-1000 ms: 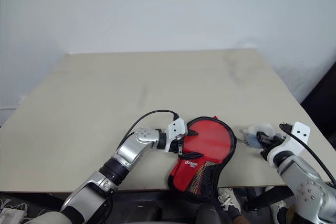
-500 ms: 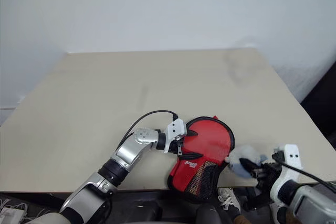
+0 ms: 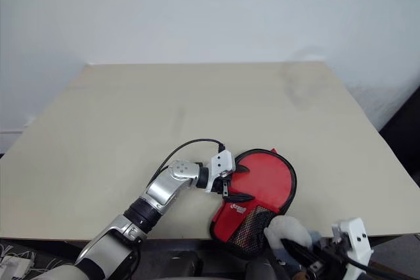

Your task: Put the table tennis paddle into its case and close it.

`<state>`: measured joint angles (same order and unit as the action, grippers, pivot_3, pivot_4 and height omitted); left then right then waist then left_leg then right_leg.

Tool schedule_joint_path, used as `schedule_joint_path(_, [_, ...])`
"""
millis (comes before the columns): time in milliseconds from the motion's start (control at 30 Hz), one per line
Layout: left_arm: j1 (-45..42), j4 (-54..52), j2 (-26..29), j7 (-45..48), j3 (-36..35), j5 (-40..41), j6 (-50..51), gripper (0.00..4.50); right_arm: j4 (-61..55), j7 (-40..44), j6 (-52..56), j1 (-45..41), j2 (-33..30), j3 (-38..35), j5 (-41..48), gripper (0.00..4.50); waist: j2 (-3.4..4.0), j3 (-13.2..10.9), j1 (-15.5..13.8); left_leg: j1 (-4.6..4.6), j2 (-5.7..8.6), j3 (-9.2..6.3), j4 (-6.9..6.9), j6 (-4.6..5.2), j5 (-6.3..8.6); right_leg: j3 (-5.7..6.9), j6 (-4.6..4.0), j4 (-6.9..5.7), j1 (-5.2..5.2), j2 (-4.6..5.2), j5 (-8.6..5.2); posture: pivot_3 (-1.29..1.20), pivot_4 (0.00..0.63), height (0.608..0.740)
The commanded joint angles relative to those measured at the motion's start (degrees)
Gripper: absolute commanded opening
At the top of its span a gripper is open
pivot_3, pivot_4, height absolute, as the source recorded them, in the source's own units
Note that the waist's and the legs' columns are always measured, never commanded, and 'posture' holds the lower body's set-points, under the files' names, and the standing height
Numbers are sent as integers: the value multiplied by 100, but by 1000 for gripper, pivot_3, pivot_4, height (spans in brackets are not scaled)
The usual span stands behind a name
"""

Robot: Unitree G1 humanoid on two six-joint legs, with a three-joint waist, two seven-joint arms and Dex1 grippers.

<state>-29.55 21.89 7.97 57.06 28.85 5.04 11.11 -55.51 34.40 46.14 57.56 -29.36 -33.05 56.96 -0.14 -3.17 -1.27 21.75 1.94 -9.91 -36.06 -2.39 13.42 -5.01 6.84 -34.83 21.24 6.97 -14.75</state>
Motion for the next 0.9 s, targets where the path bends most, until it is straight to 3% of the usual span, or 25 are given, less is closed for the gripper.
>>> schedule_joint_path(33, [115, 590, 113, -68, 128, -351, 170, 4500, -286, 297, -98, 522, -123, -113, 340, 432, -3, 4, -58, 0, 0, 1, -1, 1, 7, 0, 3, 2, 0, 0, -2, 0, 0, 740])
schedule_joint_path(367, [278, 392, 44, -30, 212, -339, 271, 4500, -449, -362, -440, 575, -648, 1025, -57, 431, -21, 31, -168, 3, 0, 4, -2, 27, 13, 0, 11, 7, 1, 1, -12, 0, 0, 740])
schedule_joint_path(500, [335, 248, 92, -44, 202, -326, 382, 4500, -13, 513, -677, 626, -950, 754, -54, 431, -26, 35, -167, 1, 0, 6, -3, 28, 13, -1, 12, 8, -2, 1, -13, 0, 0, 740])
schedule_joint_path(633, [394, 46, 203, -23, 200, -323, 510, 4500, 197, 1246, -857, 518, -1453, 1189, -579, 431, -25, 42, -166, -2, 0, 7, -4, 31, 15, -1, 13, 6, -5, 1, -15, 0, 0, 740])
schedule_joint_path(733, [405, -46, 267, -63, 170, -327, 590, 4500, 340, 1291, -816, -93, -1672, 1703, -669, 431, -39, 51, -163, -3, 0, 7, -4, 32, 17, -1, 14, 6, -7, 0, -17, 0, 0, 740])
schedule_joint_path(900, [337, -275, 167, -184, -213, 41, 1092, 4500, 791, 546, -221, -2023, -1538, 2378, -170, 428, -57, 52, -69, -12, -13, 15, -21, 31, 16, 3, 13, -1, -14, -8, -16, 0, 0, 740])
